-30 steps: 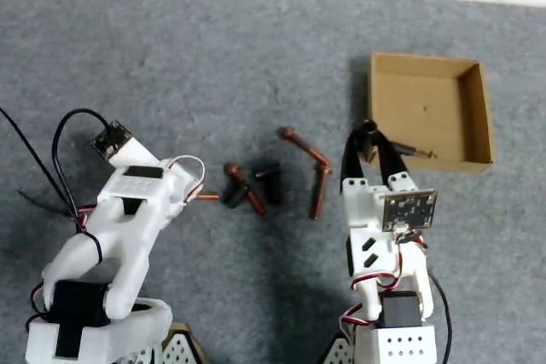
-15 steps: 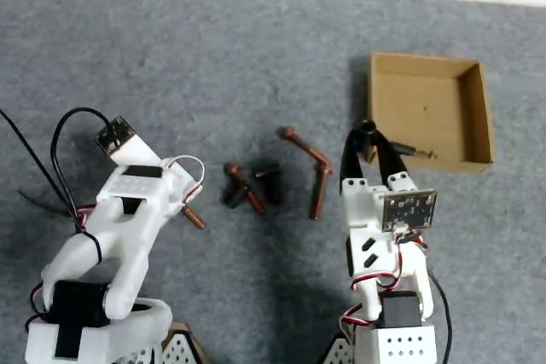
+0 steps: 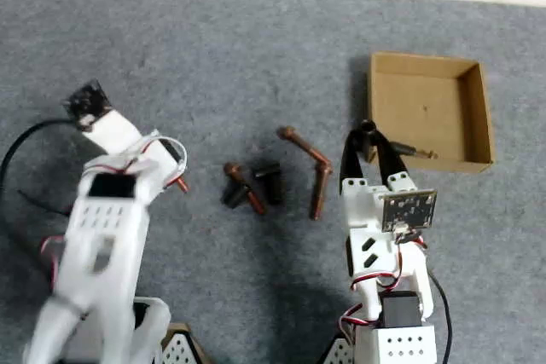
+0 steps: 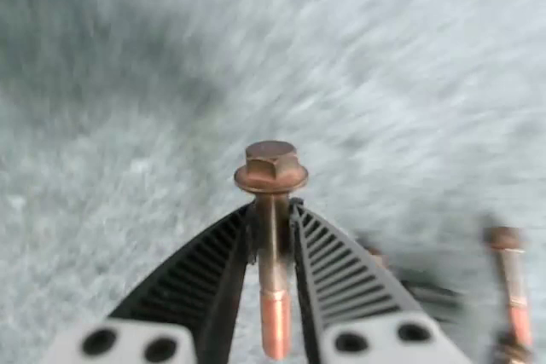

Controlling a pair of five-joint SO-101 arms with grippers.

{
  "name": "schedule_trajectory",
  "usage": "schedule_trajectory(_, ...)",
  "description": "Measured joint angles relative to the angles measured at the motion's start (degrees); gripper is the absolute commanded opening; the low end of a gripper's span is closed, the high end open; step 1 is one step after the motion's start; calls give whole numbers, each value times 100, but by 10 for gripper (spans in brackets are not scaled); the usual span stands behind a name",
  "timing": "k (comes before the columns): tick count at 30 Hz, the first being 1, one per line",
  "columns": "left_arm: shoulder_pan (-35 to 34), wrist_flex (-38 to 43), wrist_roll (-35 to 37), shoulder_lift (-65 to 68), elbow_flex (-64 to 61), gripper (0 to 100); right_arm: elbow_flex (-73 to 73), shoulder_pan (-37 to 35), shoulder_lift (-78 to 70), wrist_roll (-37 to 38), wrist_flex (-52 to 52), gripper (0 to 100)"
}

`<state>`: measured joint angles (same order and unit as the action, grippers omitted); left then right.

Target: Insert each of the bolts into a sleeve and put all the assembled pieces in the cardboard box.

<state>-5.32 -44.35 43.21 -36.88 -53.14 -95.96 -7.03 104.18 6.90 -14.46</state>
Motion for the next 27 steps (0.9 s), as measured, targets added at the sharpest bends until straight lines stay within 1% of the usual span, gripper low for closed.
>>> schedule_trajectory(6,9,-862,-501,-2743,-18,5,0,-18,0,0,0,6)
schedule_trajectory(8,9,-1116,-633,-3692,-229,5,0,-26,0,0,0,6)
schedule_trajectory(13,9,-1257,-993,-5793,-1222,5,0,-26,0,0,0,6)
schedule_trajectory(15,18,-1257,-1029,-6462,-1635,5,0,-26,0,0,0,6)
schedule_trajectory(17,18,-1178,-1011,-6637,-1899,6,0,-26,0,0,0,6)
schedule_trajectory(20,246,-659,-712,-6541,-2312,6,0,-105,0,0,0,6)
schedule_trajectory(22,615,-229,-501,-6541,-2576,6,0,-220,0,0,-123,6)
schedule_trajectory(25,1284,255,-404,-6585,-2919,6,0,-510,0,0,-167,6)
schedule_trajectory(27,1495,510,-396,-6620,-3068,6,0,-791,0,0,-167,6)
